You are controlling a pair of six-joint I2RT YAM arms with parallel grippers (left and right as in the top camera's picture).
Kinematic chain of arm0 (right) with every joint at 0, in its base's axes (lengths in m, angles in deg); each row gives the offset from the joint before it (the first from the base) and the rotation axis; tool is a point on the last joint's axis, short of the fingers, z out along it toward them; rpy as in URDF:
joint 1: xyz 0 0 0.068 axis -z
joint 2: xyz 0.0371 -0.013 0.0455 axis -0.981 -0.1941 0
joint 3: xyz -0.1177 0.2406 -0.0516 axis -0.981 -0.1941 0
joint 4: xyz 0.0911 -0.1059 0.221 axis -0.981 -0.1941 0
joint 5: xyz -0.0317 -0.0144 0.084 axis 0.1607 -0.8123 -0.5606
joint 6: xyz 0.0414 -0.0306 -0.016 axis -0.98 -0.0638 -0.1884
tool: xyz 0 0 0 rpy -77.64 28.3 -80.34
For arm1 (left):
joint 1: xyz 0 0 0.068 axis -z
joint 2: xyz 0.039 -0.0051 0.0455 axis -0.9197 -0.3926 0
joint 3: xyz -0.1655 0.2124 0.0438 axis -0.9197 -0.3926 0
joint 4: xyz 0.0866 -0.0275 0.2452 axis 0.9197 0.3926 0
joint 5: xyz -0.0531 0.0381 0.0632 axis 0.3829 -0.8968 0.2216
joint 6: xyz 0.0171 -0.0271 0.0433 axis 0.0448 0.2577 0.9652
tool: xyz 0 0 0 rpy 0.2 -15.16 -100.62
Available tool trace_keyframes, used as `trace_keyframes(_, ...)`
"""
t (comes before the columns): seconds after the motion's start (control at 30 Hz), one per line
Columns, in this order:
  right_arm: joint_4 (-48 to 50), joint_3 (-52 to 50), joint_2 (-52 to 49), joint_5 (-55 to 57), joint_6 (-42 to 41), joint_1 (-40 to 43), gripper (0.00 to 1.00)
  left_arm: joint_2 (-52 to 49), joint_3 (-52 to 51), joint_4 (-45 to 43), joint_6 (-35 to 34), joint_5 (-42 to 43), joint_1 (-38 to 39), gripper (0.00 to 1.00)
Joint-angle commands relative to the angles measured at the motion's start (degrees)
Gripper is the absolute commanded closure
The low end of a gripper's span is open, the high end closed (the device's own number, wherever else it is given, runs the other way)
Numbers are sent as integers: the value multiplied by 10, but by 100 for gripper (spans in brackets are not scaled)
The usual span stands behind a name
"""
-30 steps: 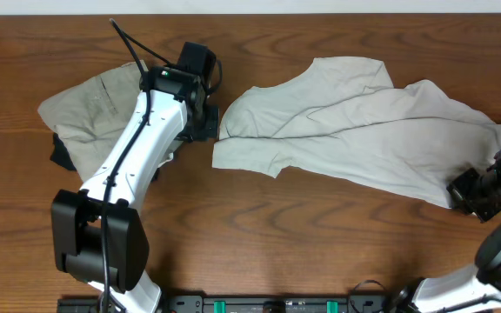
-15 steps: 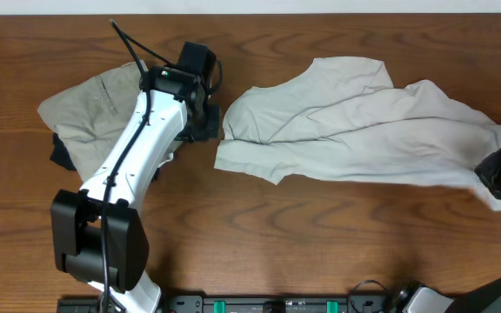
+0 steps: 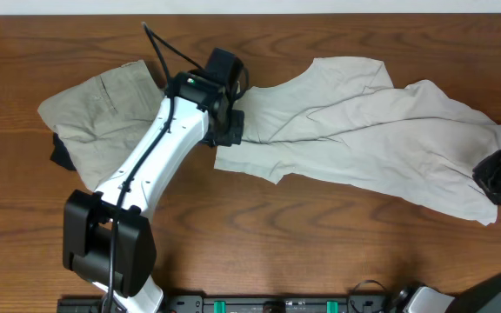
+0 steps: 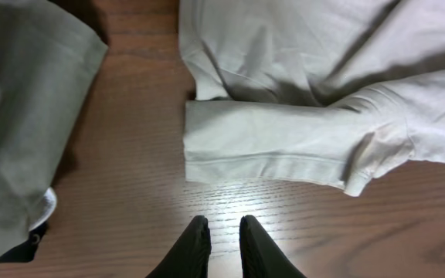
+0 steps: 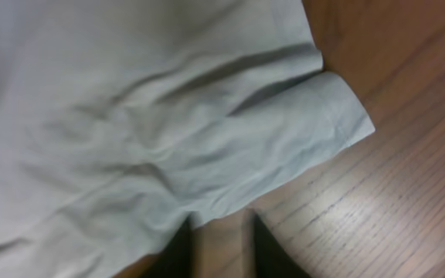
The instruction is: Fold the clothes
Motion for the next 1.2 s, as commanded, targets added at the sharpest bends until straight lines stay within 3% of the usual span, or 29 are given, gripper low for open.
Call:
trace_keyframes(0.0, -4, -32, -44, 35, -5, 7, 41, -4, -5, 4, 4, -1, 1, 83)
trace_keyframes(0.13, -8, -38, -82, 103, -48, 18, 20, -4, -5, 20, 9, -1, 1, 73)
trace_keyframes(0.37, 7, -61, -112, 133, -92, 45, 20, -4, -5, 33, 17, -1, 1, 69)
trace_keyframes(0.73, 134, -135, -112, 133, -114, 59, 45, -4, -5, 30, 17, -1, 1, 66)
trace_keyframes(0.8, 160, -134, -112, 117, -109, 59, 55, -4, -5, 29, 17, -1, 1, 66)
trace_keyframes(0.83, 164, -131, -111, 103, -107, 59, 66, -4, -5, 29, 17, -1, 1, 66)
trace_keyframes(0.97, 152, -120, -106, 68, -77, 58, 88, -4, -5, 29, 17, -1, 1, 66)
trace_keyframes(1.17, 73, -101, -63, 61, -77, 58, 99, -4, -5, 23, 17, -1, 1, 66)
